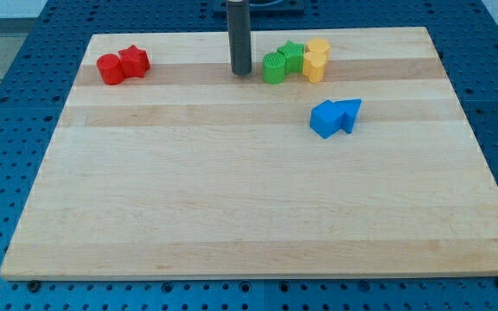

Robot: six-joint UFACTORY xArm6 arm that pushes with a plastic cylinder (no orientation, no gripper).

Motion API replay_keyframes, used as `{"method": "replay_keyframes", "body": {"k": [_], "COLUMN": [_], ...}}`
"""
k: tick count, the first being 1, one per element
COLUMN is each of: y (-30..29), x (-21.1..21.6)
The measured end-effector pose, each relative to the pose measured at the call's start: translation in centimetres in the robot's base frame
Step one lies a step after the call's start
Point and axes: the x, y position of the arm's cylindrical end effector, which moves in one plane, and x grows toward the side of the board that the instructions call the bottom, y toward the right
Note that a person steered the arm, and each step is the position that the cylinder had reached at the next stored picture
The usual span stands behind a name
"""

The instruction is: Push the green circle to the bottom of the green star

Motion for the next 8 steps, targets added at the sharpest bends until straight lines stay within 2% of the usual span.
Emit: {"method": "replay_keyframes", "body": {"k": [8], "y": [3.2], "x": [-0.4]}}
